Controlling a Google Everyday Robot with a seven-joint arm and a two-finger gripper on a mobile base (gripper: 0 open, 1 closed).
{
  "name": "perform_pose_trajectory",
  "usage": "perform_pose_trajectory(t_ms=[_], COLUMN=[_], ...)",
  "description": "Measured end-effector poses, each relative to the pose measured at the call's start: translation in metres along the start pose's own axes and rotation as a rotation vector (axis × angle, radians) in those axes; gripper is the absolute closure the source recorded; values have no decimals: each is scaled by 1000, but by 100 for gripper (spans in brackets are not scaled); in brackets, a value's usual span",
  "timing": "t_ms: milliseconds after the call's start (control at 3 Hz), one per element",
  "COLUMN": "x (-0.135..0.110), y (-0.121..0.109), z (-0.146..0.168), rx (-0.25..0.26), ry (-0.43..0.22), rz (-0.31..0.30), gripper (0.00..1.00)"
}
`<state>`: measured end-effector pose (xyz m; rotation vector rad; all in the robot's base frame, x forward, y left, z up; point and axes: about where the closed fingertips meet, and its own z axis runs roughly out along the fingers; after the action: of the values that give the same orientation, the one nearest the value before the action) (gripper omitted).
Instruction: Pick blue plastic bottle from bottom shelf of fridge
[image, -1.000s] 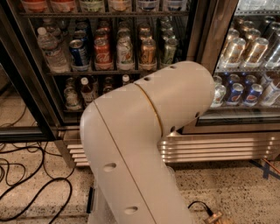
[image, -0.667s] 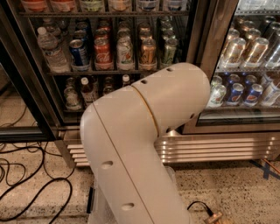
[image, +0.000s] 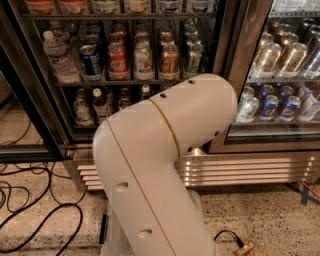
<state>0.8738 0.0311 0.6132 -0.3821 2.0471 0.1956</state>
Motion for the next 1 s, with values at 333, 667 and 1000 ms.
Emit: perform_pose_trajectory(t_ms=[333,667,1000], x=[0,0,0], y=[0,0,0], z=[0,0,0], rx=[0,0,0], ry=[0,0,0], rz=[0,0,0], gripper=[78,99,100])
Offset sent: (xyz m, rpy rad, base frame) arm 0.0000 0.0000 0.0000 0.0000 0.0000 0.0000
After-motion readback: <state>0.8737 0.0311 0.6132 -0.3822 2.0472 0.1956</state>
